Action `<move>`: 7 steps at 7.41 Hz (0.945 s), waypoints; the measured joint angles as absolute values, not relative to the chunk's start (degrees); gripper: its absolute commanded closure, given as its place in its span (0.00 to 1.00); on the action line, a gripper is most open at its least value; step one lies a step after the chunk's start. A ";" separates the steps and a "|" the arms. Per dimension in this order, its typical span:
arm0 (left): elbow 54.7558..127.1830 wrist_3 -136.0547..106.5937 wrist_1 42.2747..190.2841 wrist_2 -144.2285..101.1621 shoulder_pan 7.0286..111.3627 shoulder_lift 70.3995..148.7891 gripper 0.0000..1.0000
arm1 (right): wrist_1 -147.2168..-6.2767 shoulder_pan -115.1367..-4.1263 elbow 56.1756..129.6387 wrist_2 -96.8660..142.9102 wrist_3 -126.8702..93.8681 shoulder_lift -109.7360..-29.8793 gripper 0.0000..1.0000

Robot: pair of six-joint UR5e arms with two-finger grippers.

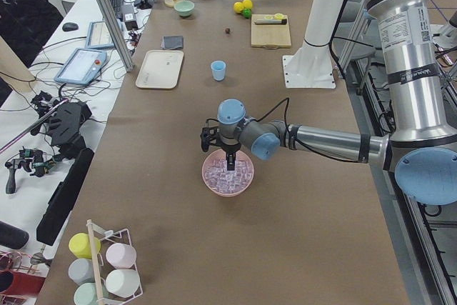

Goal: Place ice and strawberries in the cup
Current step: 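Lower the left gripper into the bowl and grasp another ice cube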

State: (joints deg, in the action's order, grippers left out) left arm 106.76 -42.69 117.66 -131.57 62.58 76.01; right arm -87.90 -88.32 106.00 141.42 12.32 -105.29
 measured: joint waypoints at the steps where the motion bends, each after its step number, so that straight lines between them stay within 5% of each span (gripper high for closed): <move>1: 106.45 -44.46 117.84 -131.57 62.58 76.16 0.19 | -87.90 -88.33 106.00 141.42 12.36 -105.31 0.00; 7: 101.83 -50.17 127.74 -131.06 60.01 76.04 0.44 | -87.89 -88.33 106.08 141.48 12.39 -105.54 0.00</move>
